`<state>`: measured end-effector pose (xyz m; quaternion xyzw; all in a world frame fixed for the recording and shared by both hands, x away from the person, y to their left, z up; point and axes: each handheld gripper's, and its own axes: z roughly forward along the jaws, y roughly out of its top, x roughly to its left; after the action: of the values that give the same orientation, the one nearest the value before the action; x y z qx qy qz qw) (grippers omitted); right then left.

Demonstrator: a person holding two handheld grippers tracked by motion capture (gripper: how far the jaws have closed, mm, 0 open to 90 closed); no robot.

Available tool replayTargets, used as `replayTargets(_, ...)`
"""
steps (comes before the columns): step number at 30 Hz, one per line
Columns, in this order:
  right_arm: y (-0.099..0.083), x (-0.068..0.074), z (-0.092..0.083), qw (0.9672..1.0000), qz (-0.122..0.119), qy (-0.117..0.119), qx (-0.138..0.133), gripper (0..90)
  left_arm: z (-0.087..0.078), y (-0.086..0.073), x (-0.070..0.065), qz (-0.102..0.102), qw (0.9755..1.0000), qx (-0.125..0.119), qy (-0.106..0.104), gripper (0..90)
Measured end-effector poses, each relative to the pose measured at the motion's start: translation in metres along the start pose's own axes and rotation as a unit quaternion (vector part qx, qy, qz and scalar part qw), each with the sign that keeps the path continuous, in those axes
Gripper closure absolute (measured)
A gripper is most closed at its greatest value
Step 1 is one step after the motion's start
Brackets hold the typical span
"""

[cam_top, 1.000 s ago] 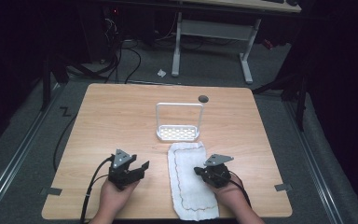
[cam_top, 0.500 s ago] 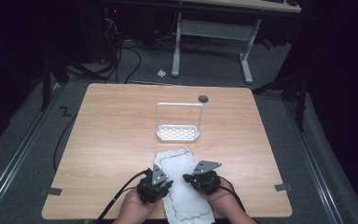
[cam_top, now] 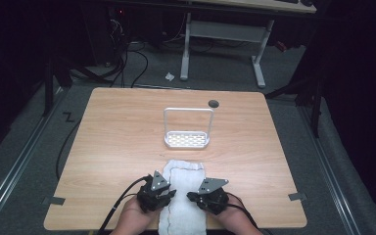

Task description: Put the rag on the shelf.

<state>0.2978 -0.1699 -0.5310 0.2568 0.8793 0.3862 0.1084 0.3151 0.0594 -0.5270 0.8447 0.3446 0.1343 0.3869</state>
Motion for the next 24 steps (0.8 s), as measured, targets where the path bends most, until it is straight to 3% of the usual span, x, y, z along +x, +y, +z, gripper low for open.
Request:
replayTargets(2, 0.001, -0.003, -0.002, 0.9998, -0.001, -0.009, -0.019, 79.1, -0.004, 0.002, 0.011, -0.013, 0.9997, -0.018, 0.008, 49.3)
replayTargets(5, 0.0, -0.013, -0.007, 0.9988, 0.022, -0.025, -0.036, 77.3, -0.009, 0.006, 0.029, -0.042, 0.9976, -0.047, 0.028, 41.5)
replayTargets(8, -0.003, -0.025, -0.014, 0.9965, 0.048, -0.043, -0.053, 75.0, -0.004, 0.009, 0.048, -0.09, 0.9939, -0.064, 0.002, 38.3)
replayTargets(10, -0.006, -0.031, -0.017, 0.9951, 0.059, -0.053, -0.06, 72.6, 0.004, 0.011, 0.057, -0.113, 0.9913, -0.066, -0.015, 38.0)
replayTargets(11, -0.007, -0.034, -0.018, 0.9941, 0.067, -0.059, -0.062, 71.3, 0.011, 0.014, 0.061, -0.118, 0.9913, -0.057, -0.018, 37.7)
replayTargets(15, -0.01, -0.045, -0.022, 0.9895, 0.095, -0.083, -0.07, 69.0, 0.032, 0.026, 0.064, -0.112, 0.9934, -0.016, -0.015, 36.0)
replayTargets(16, -0.011, -0.047, -0.023, 0.9884, 0.1, -0.089, -0.072, 68.6, 0.037, 0.028, 0.062, -0.108, 0.9941, -0.008, -0.004, 39.7)
replayTargets(18, -0.012, -0.051, -0.024, 0.9865, 0.111, -0.097, -0.072, 68.5, 0.041, 0.032, 0.059, -0.092, 0.9957, -0.004, 0.008, 42.3)
replayTargets(24, -0.013, -0.057, -0.019, 0.984, 0.125, -0.106, -0.069, 66.4, 0.047, 0.034, 0.053, -0.068, 0.9972, -0.011, 0.029, 58.6)
